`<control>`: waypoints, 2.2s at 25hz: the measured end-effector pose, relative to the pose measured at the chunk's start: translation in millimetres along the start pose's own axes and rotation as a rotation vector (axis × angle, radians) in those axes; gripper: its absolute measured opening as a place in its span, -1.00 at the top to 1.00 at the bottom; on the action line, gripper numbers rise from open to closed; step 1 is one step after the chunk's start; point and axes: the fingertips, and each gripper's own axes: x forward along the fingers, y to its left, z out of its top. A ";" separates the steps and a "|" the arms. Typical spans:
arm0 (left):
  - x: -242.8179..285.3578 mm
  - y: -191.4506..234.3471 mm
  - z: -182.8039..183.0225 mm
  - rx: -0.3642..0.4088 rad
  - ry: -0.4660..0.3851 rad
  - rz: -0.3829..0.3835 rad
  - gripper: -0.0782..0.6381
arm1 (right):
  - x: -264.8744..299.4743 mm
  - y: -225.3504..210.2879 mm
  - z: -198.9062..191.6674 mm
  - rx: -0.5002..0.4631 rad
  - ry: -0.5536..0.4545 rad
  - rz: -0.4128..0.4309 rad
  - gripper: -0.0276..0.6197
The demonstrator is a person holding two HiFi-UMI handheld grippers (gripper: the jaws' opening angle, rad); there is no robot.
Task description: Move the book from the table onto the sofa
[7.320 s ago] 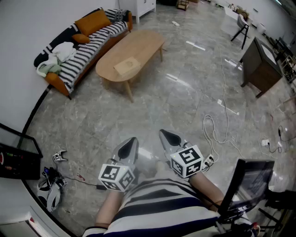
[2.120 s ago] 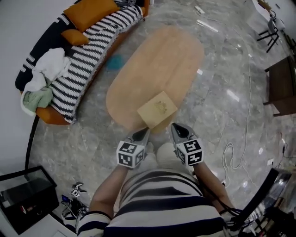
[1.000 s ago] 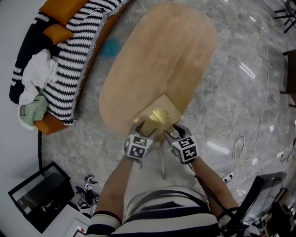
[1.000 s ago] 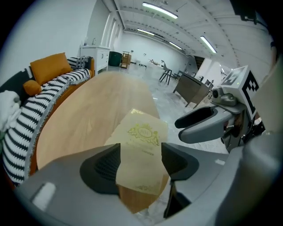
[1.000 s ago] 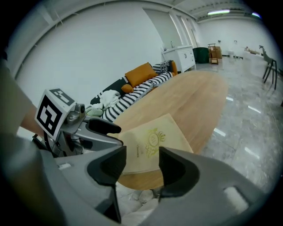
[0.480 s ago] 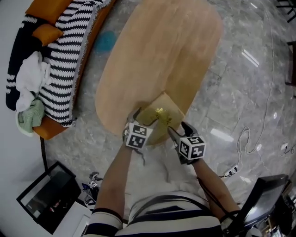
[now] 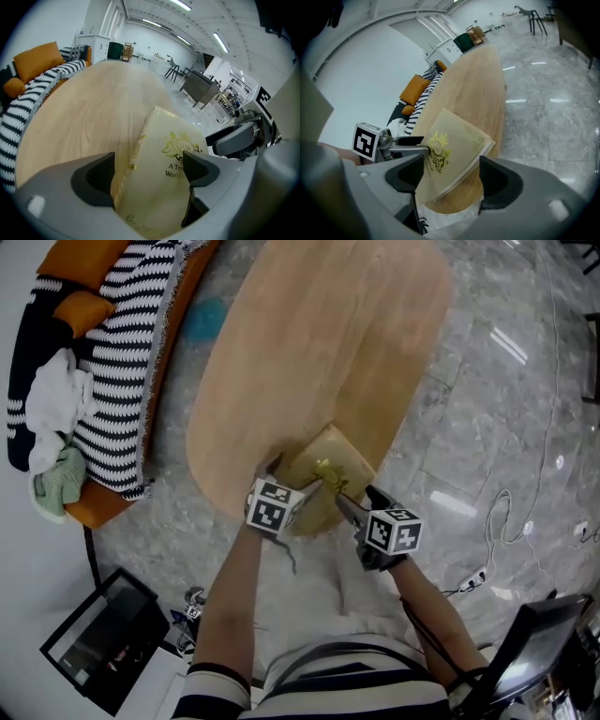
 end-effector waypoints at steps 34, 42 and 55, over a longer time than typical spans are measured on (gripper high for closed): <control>7.9 -69.9 -34.8 -0.184 -0.022 -0.089 -0.33 | 4.0 -51.9 -13.0 0.142 -0.052 -0.031 -0.30; 7.2 -76.8 -37.2 -0.193 -0.030 -0.121 -0.25 | 9.9 -52.1 -22.8 0.257 -0.034 0.121 -0.32; 2.2 -96.0 -52.7 -0.297 -0.028 -0.227 -0.17 | -19.5 -51.0 -32.8 0.252 -0.089 0.118 -0.08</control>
